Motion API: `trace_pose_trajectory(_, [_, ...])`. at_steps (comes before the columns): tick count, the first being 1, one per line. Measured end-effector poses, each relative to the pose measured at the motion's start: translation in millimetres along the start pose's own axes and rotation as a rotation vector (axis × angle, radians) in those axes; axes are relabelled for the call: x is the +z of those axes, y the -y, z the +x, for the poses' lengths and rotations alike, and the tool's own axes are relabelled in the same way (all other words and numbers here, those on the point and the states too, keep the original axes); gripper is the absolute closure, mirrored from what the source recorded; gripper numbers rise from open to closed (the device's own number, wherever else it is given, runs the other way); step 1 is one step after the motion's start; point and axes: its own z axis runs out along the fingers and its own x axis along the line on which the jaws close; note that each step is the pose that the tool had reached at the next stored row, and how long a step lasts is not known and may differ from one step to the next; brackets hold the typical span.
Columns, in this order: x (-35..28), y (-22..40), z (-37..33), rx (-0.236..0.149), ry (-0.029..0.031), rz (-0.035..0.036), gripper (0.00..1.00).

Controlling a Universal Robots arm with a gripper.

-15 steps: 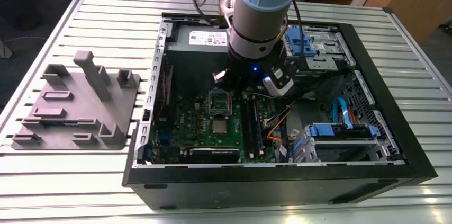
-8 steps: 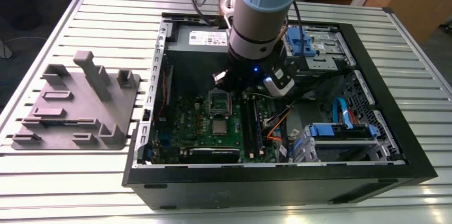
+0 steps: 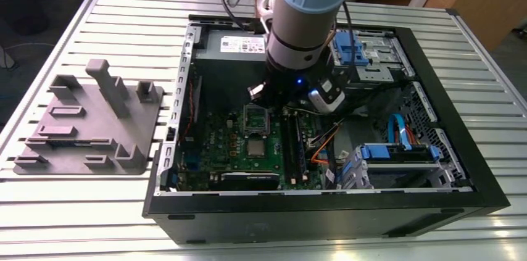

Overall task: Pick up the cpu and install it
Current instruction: 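Close the cpu cover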

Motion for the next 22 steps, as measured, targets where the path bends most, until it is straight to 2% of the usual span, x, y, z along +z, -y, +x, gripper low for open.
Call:
trace_pose_trajectory(4, [-1.5,0.3,0.1,-0.013,-0.0018,-0.0004,0.9])
trace_pose_trajectory(11, [-1.5,0.7,0.2,-0.079,-0.0102,-0.0024,0.9])
trace_pose_trajectory(15, [-1.5,0.7,0.3,-0.081,-0.0106,-0.0025,0.9])
trace_pose_trajectory(22, [-11.6,-0.3,0.6,-0.1,-0.0128,-0.0028,0.9])
